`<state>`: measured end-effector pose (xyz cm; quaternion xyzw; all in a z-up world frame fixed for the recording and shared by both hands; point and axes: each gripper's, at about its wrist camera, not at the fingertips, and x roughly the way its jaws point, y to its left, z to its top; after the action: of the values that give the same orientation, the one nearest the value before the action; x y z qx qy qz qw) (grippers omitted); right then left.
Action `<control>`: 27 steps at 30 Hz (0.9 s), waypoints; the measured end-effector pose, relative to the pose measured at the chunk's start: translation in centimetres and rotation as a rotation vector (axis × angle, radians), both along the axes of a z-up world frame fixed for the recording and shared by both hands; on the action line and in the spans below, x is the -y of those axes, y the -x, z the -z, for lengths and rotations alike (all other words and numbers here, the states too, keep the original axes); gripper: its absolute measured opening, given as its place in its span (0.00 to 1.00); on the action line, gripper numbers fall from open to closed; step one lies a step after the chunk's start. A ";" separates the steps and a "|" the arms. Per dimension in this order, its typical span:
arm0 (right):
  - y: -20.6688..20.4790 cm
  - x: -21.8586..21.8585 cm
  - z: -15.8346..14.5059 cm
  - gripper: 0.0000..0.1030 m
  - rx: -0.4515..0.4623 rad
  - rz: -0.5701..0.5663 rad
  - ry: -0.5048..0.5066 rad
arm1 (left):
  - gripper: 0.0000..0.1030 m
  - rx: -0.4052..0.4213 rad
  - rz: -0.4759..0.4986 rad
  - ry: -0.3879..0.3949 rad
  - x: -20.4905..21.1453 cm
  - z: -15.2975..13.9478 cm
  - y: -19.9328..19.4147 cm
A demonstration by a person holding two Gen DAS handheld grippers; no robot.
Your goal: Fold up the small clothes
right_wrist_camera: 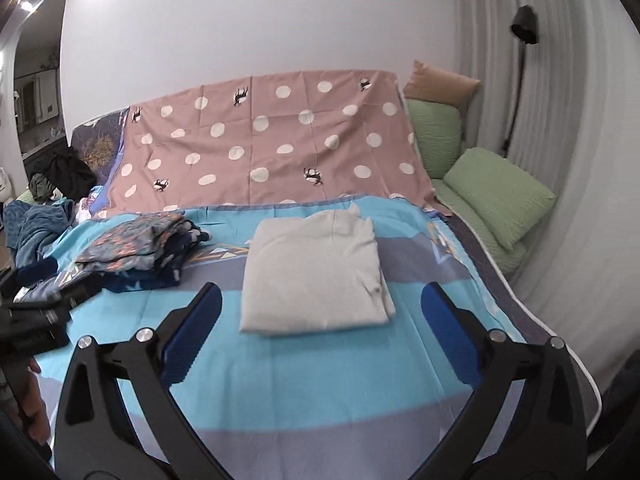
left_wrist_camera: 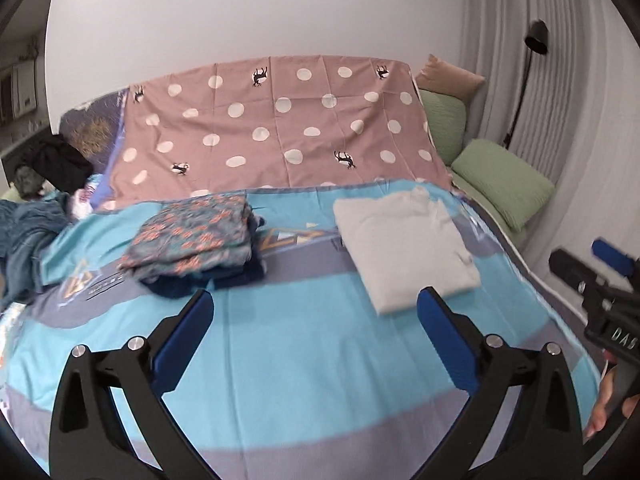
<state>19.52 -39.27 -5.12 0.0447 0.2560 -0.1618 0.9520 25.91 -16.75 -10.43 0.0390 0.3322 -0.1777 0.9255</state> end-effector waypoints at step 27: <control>13.0 -9.6 2.6 0.98 0.021 0.008 0.085 | 0.99 0.071 -0.114 0.042 -7.2 0.7 12.9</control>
<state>6.50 -29.65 -7.72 0.0067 0.2386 -0.1759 0.9550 12.96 -9.60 -11.18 0.0071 0.2971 -0.1303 0.9459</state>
